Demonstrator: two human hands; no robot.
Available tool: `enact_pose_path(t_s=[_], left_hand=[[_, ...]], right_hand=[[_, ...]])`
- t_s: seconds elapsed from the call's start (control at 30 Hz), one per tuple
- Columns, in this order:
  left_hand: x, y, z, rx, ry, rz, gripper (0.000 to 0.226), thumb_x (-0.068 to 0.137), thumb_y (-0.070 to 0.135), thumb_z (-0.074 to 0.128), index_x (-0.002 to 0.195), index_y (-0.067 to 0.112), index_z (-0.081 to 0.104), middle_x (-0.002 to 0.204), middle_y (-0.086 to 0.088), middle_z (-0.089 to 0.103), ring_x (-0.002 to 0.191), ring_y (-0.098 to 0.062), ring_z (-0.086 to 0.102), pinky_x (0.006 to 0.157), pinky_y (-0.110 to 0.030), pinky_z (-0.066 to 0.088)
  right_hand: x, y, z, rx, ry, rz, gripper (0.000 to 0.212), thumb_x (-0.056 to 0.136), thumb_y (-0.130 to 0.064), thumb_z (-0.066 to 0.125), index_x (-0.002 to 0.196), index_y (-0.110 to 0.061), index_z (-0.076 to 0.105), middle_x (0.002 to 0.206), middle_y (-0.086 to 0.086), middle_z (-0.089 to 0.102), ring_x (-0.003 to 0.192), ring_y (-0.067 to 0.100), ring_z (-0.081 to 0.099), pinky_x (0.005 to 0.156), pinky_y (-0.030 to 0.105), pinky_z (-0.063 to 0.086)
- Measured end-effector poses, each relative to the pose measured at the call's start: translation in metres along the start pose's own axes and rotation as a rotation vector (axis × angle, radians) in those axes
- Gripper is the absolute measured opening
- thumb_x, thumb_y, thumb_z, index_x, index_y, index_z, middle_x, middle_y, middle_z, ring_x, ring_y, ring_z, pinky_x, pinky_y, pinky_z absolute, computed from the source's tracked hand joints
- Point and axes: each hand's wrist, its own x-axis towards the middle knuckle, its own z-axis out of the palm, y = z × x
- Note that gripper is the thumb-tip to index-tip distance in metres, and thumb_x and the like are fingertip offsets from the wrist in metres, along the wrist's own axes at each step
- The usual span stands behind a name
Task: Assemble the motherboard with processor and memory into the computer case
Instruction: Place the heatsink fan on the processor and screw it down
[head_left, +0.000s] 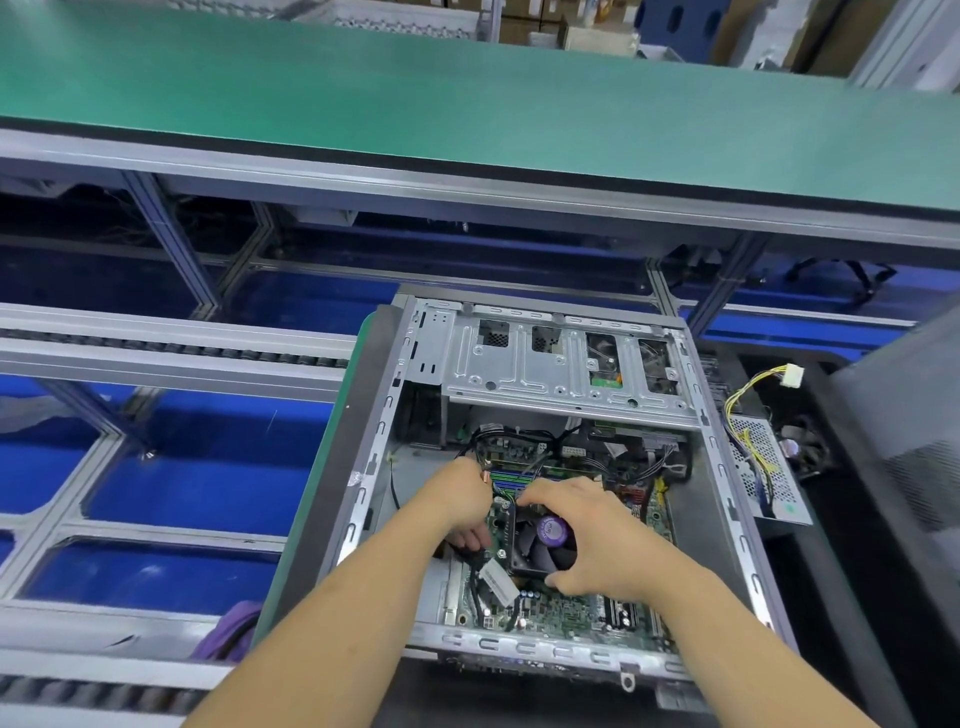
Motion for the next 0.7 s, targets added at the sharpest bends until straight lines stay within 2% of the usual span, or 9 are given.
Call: enact_pose_path(t_s=[0.1, 0.2, 0.33, 0.47, 0.5, 0.6, 0.63, 0.7], left_hand=[[-0.004, 0.000, -0.001, -0.070, -0.080, -0.043, 0.038, 0.104, 0.016, 0.024, 0.134, -0.007, 0.032, 0.090, -0.025, 0.073, 0.052, -0.022, 0.065, 0.051, -0.027, 0.054], [-0.007, -0.002, -0.003, -0.093, -0.101, -0.056, 0.041, 0.100, 0.012, 0.025, 0.134, -0.007, 0.036, 0.079, -0.020, 0.074, 0.046, -0.021, 0.065, 0.045, -0.026, 0.053], [-0.012, -0.005, -0.004, -0.046, -0.144, -0.059, 0.034, 0.098, 0.009, 0.024, 0.124, -0.006, 0.040, 0.069, -0.017, 0.073, 0.047, -0.023, 0.064, 0.046, -0.028, 0.054], [-0.018, -0.008, -0.003, 0.176, -0.245, -0.108, 0.029, 0.097, 0.005, 0.024, 0.096, -0.008, 0.049, 0.057, -0.011, 0.069, 0.041, -0.018, 0.060, 0.048, -0.027, 0.054], [-0.018, -0.009, -0.002, 0.193, -0.257, -0.118, 0.029, 0.097, 0.005, 0.024, 0.095, -0.008, 0.050, 0.056, -0.011, 0.068, 0.042, -0.018, 0.061, 0.051, -0.029, 0.055], [-0.014, -0.010, -0.002, 0.190, -0.261, -0.149, 0.036, 0.096, 0.006, 0.025, 0.113, -0.012, 0.050, 0.056, -0.011, 0.068, 0.042, -0.020, 0.062, 0.053, -0.030, 0.056], [-0.012, -0.011, -0.001, 0.180, -0.252, -0.158, 0.038, 0.095, 0.008, 0.025, 0.112, -0.013, 0.052, 0.057, -0.011, 0.069, 0.043, -0.020, 0.062, 0.053, -0.030, 0.056], [-0.008, -0.013, 0.001, 0.169, -0.216, -0.170, 0.035, 0.095, 0.009, 0.025, 0.097, -0.010, 0.055, 0.061, -0.013, 0.070, 0.044, -0.022, 0.062, 0.050, -0.029, 0.055]], right_hand=[[0.000, -0.002, 0.000, 0.008, 0.020, 0.018, 0.083, 0.071, -0.033, 0.079, 0.140, -0.049, 0.037, 0.144, -0.025, 0.039, 0.135, 0.006, 0.026, 0.116, 0.040, 0.030], [0.002, -0.001, 0.002, -0.003, 0.024, 0.057, 0.084, 0.069, -0.036, 0.077, 0.139, -0.053, 0.034, 0.146, -0.015, 0.041, 0.136, 0.016, 0.033, 0.114, 0.043, 0.034], [0.002, 0.000, 0.001, -0.002, 0.042, 0.074, 0.084, 0.069, -0.037, 0.079, 0.138, -0.053, 0.034, 0.148, -0.014, 0.040, 0.137, 0.017, 0.034, 0.114, 0.044, 0.035], [0.001, -0.003, 0.001, -0.036, 0.036, 0.006, 0.083, 0.073, -0.031, 0.080, 0.145, -0.043, 0.040, 0.152, -0.021, 0.035, 0.140, 0.007, 0.025, 0.119, 0.039, 0.026], [0.001, -0.004, 0.000, -0.040, 0.038, 0.001, 0.083, 0.074, -0.030, 0.080, 0.146, -0.041, 0.040, 0.153, -0.022, 0.034, 0.141, 0.006, 0.023, 0.119, 0.039, 0.024], [0.001, -0.005, -0.001, -0.060, 0.040, 0.005, 0.084, 0.075, -0.030, 0.079, 0.148, -0.039, 0.040, 0.158, -0.018, 0.031, 0.143, 0.008, 0.021, 0.120, 0.041, 0.022], [0.002, -0.006, 0.000, -0.076, 0.033, 0.009, 0.084, 0.075, -0.030, 0.079, 0.148, -0.039, 0.039, 0.160, -0.016, 0.029, 0.144, 0.009, 0.020, 0.120, 0.042, 0.021], [0.003, -0.006, 0.001, -0.106, 0.019, 0.018, 0.085, 0.075, -0.030, 0.078, 0.149, -0.039, 0.038, 0.163, -0.014, 0.026, 0.146, 0.010, 0.018, 0.121, 0.045, 0.020]])
